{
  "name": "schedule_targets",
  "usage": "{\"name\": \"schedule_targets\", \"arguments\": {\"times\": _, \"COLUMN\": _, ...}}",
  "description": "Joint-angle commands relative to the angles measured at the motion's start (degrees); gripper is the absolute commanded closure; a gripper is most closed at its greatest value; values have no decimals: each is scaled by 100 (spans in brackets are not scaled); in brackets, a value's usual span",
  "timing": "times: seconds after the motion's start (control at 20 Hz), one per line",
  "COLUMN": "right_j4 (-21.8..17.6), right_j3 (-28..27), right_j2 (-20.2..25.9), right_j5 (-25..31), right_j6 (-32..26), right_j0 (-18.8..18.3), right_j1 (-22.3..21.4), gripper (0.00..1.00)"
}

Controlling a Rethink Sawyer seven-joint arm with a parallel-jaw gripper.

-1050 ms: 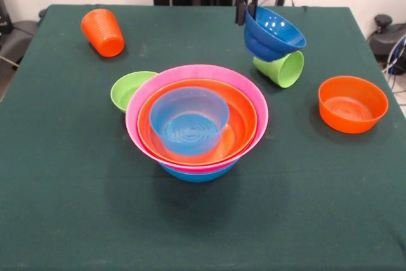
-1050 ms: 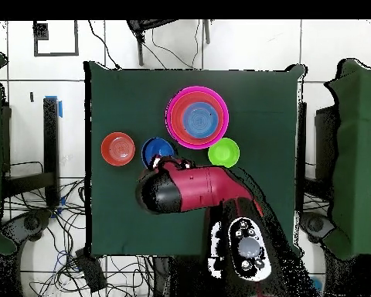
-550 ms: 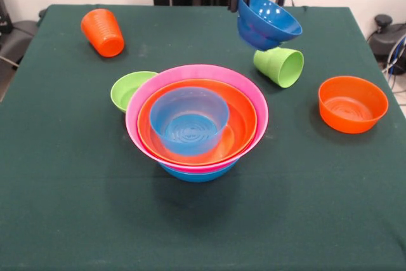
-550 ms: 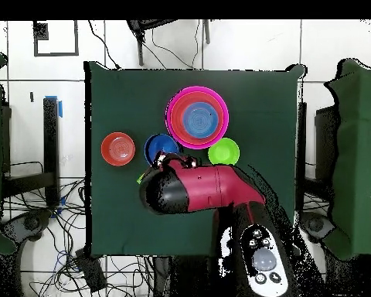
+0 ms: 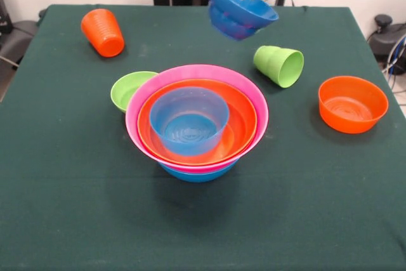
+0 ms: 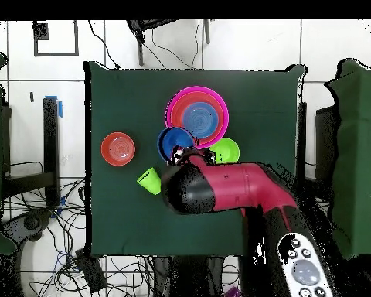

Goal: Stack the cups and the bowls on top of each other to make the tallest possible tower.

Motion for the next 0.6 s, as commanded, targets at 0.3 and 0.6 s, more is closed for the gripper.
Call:
{"name": "schedule_targets", "arguments": {"times": 0.3, "right_j4": -1010, "right_j3": -191, "right_j2": 1458, "right_j5": 836, "right_j6": -2773, "right_j0": -1013, "right_j1": 634, "gripper": 100}}
{"name": "schedule_targets", "arguments": {"times": 0.6, "right_j4": -1212, "right_j3": -335, "right_j2": 1635, "right_j5": 905, "right_j6": -2929, "right_j0": -1204, "right_j1": 838, "gripper": 100}}
